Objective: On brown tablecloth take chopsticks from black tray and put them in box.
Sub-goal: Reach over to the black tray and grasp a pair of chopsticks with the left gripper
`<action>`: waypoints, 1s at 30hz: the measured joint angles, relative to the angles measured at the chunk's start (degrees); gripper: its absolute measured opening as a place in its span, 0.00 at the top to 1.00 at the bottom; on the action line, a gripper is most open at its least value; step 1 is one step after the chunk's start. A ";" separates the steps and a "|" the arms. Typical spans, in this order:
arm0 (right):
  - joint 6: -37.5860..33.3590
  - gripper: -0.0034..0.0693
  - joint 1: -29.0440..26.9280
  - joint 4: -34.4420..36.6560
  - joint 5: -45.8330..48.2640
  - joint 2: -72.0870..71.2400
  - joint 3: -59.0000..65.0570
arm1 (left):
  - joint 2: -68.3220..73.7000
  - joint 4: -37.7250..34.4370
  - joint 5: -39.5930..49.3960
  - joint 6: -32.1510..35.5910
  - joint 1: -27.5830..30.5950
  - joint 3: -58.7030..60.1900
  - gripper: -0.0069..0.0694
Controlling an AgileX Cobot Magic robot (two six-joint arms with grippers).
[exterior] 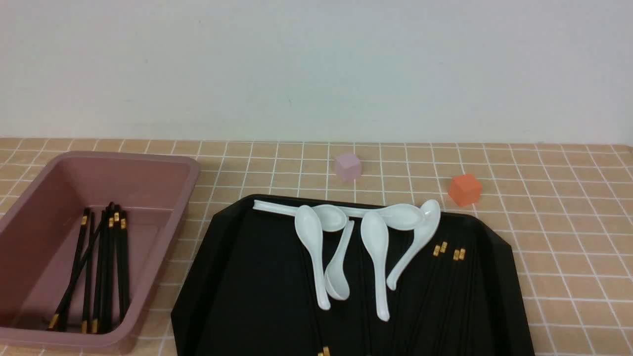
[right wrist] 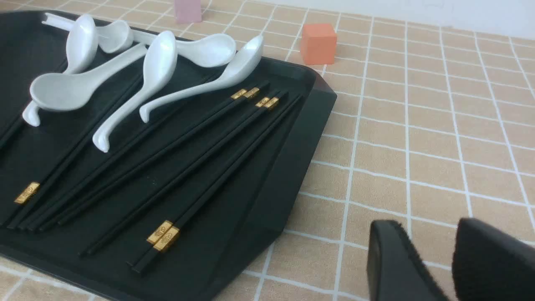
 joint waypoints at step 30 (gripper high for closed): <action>0.00 0.62 0.00 0.00 0.00 0.00 0.00 | 0.00 0.00 0.00 0.00 0.00 0.00 0.84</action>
